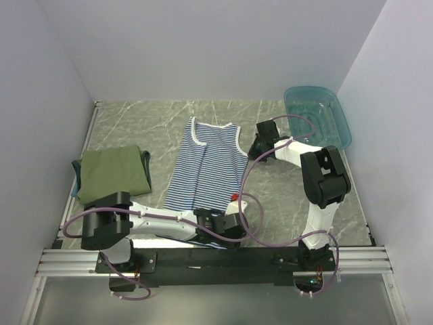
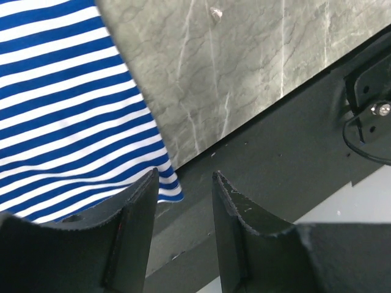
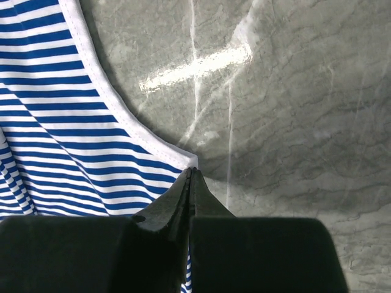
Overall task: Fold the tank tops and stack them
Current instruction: Fold the tank top
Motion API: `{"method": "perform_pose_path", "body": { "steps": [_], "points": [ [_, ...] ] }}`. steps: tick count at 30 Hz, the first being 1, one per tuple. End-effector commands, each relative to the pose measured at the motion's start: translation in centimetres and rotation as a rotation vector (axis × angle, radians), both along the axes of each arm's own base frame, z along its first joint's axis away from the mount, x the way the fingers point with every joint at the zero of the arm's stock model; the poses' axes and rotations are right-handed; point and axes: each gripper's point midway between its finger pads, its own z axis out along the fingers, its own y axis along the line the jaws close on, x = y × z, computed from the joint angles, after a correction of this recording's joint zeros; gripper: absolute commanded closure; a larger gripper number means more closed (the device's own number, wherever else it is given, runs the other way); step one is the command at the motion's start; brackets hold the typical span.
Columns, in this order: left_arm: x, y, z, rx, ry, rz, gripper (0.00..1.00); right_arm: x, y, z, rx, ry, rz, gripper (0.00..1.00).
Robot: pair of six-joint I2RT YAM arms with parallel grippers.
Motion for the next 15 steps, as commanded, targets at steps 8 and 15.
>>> {"method": "perform_pose_path", "body": {
  "steps": [8,15],
  "points": [
    [0.5,-0.1,-0.4,0.088,-0.089,0.027,0.57,0.7,-0.3,2.2,-0.004,-0.061,0.010,0.68],
    [0.1,-0.1,-1.2,0.090,-0.074,0.020,0.73,0.7,-0.5,2.2,-0.020,-0.055,0.011,0.63]
  ]
}}
